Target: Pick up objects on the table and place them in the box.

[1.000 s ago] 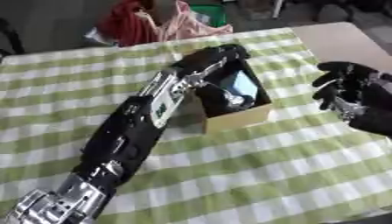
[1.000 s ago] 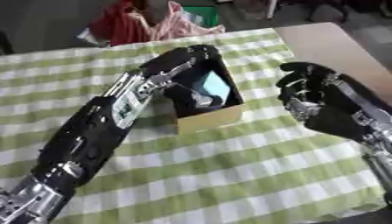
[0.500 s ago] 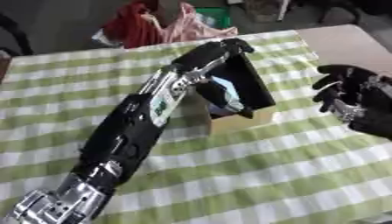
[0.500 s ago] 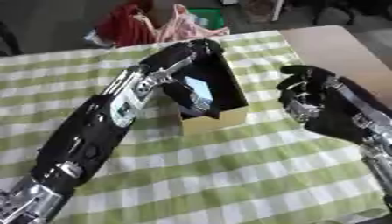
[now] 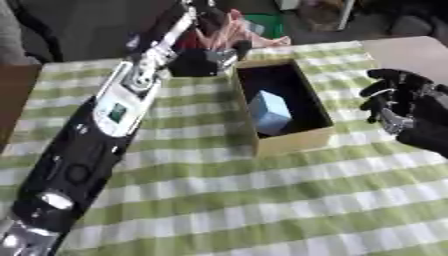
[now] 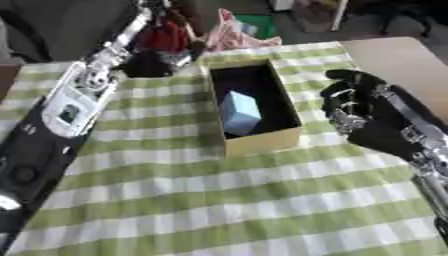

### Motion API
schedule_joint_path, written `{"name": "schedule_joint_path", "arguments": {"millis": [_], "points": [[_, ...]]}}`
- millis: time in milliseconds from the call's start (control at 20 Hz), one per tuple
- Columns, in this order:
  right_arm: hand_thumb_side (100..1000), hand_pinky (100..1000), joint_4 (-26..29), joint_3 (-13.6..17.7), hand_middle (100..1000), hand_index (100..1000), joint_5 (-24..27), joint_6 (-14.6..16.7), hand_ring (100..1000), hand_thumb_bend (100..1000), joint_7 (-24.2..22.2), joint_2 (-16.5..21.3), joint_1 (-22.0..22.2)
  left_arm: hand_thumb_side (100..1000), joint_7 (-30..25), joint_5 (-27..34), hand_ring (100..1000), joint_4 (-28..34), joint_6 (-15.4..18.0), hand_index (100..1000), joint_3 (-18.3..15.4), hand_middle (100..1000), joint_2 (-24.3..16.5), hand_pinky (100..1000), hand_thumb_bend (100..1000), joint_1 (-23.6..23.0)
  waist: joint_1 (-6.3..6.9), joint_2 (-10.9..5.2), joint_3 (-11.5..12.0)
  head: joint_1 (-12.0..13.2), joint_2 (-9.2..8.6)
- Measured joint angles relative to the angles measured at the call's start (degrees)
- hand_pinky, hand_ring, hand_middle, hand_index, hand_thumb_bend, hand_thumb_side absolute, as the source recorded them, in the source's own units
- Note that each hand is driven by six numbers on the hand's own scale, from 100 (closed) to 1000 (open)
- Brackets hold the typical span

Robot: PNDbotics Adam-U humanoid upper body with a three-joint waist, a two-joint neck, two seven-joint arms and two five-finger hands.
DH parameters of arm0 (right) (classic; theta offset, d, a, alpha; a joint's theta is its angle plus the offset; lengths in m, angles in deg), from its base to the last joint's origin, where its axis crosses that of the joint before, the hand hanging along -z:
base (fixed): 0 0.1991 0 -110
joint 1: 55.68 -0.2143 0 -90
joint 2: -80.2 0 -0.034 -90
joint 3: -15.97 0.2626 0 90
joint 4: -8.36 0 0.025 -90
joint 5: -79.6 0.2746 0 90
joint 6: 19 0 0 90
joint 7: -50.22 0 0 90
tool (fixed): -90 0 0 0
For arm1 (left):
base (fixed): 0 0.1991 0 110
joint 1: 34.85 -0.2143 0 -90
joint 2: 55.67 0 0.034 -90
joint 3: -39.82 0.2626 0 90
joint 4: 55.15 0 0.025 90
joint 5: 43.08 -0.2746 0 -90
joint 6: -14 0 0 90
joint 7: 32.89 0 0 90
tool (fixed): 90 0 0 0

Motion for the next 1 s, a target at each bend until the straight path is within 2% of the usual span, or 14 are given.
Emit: {"name": "schedule_joint_path", "arguments": {"millis": [200,450,700,1000], "points": [[286,563,0.63,2.07,703,888,0.62,0.33,695,100,4.23,0.39,0.93,512,4.24,6.92,708,7.45,-3.29,843,-4.42,744,-3.75,611,362,-7.95,-0.1,-0.37,2.63,-0.7,0.36],[271,602,1.69,4.27,741,889,1.61,0.89,754,100,8.91,0.67,2.33,514,7.89,11.31,676,12.47,-5.13,844,-8.93,728,-5.15,571,346,-16.2,-0.53,-0.74,5.3,-0.93,1.04],[260,633,2.88,5.44,786,893,2.37,1.59,807,100,12.44,0.68,3.14,497,10.32,14.13,655,14.11,-6.4,837,-11.83,709,-4.12,548,321,-20.82,-0.87,-0.74,7.02,-0.84,2.6],[251,635,3.72,6.04,807,907,3.32,2.19,823,100,15.73,0.52,3.78,498,11.41,15.77,652,14.81,-6.97,837,-13.54,706,-1.45,542,308,-23.22,-1.35,-0.63,7.78,-0.43,5.16]]}}
